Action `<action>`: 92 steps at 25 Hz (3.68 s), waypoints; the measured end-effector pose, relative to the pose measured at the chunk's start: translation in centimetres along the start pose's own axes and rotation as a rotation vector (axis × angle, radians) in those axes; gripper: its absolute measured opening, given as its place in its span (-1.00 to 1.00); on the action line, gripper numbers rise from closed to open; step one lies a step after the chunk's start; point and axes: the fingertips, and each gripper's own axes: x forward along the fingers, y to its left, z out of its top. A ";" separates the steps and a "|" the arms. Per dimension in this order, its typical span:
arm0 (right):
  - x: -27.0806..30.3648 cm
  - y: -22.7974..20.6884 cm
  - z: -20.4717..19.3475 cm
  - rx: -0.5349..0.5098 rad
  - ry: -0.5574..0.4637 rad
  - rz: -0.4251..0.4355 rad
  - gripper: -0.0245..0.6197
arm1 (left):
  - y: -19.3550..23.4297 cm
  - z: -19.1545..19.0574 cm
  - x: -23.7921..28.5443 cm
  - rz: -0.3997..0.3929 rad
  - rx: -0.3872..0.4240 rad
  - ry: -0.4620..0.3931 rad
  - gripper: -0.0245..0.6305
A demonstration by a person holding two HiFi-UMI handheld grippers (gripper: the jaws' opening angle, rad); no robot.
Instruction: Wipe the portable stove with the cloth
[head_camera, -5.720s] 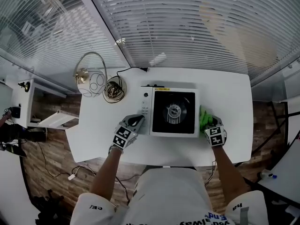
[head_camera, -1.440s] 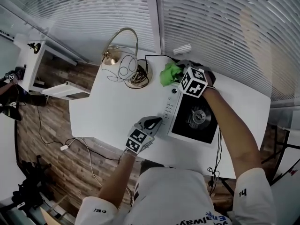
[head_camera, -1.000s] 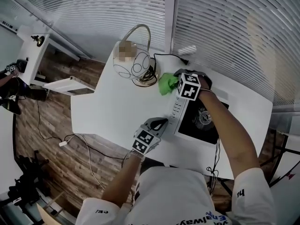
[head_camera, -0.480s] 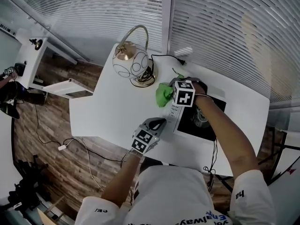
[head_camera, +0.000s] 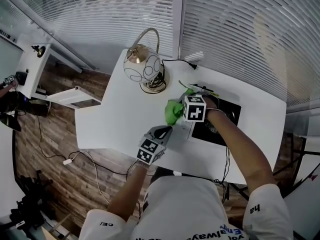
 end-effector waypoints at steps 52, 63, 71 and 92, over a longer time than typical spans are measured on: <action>-3.8 -8.4 -7.0 0.234 0.171 -0.439 -0.79 | 0.0 0.7 2.9 -0.032 0.003 0.046 -0.89; -3.5 -4.1 -5.5 0.321 0.079 -0.382 -0.79 | -0.1 0.6 2.9 -0.043 0.030 0.050 -0.89; -3.0 0.2 -3.5 0.378 0.013 -0.299 -0.79 | -0.1 0.5 3.0 -0.039 0.025 0.049 -0.89; -1.3 12.2 1.8 0.351 -0.041 -0.048 -0.79 | 0.0 0.4 2.9 0.004 0.032 0.059 -0.89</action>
